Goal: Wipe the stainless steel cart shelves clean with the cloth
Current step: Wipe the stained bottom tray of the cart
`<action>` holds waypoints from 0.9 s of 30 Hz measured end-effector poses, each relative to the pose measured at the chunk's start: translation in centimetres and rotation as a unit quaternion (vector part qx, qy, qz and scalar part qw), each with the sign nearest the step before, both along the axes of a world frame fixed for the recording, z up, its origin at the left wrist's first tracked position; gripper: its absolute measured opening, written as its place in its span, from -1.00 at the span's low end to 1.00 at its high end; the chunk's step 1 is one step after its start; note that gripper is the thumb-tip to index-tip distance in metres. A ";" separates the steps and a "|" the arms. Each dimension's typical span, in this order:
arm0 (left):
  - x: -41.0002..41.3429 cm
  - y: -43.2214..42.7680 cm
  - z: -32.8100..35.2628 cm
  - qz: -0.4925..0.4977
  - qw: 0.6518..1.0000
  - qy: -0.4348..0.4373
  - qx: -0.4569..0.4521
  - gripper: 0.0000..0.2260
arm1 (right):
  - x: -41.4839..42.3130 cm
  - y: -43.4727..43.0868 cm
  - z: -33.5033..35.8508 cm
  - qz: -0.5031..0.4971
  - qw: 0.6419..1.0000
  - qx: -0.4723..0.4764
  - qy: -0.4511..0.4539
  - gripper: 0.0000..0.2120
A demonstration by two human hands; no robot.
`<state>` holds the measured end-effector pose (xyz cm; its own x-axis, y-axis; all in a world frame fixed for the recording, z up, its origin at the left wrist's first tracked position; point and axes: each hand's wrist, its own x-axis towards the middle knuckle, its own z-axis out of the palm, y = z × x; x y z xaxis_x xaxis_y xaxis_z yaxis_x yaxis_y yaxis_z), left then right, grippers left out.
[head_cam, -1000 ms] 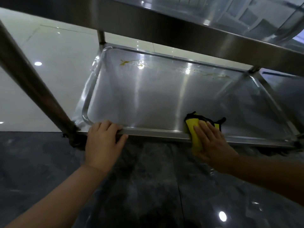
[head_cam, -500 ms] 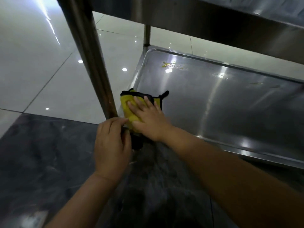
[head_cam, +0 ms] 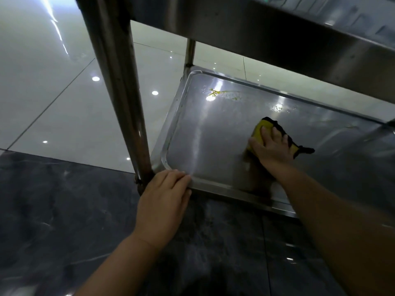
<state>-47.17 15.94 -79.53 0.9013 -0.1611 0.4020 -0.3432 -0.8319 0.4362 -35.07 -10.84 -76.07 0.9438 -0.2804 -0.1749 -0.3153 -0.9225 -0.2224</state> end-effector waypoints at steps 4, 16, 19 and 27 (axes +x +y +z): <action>0.8 -0.2 -0.5 0.009 0.999 -0.011 -0.041 -0.79 | 1.6 7.5 -0.4 0.121 0.991 -0.039 -0.042 -0.37; 1.6 0.4 -0.3 -0.017 0.999 0.025 -0.010 -0.87 | 7.6 16.3 -0.7 0.300 0.952 0.019 -0.058 -0.34; 1.9 -0.3 0.9 0.004 0.999 0.049 -0.018 -0.88 | 7.7 12.0 -0.8 0.251 0.967 0.005 -0.052 -0.35; 5.1 -7.5 2.9 -0.066 0.992 0.054 0.088 -0.73 | 5.0 -3.7 -0.4 0.145 0.988 -0.026 -0.038 -0.38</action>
<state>-42.10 8.49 -76.60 0.9041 -0.3398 0.2591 -0.4133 -0.8491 0.3289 -30.03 -14.58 -76.51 0.9956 -0.0021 -0.0939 -0.0196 -0.9824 -0.1858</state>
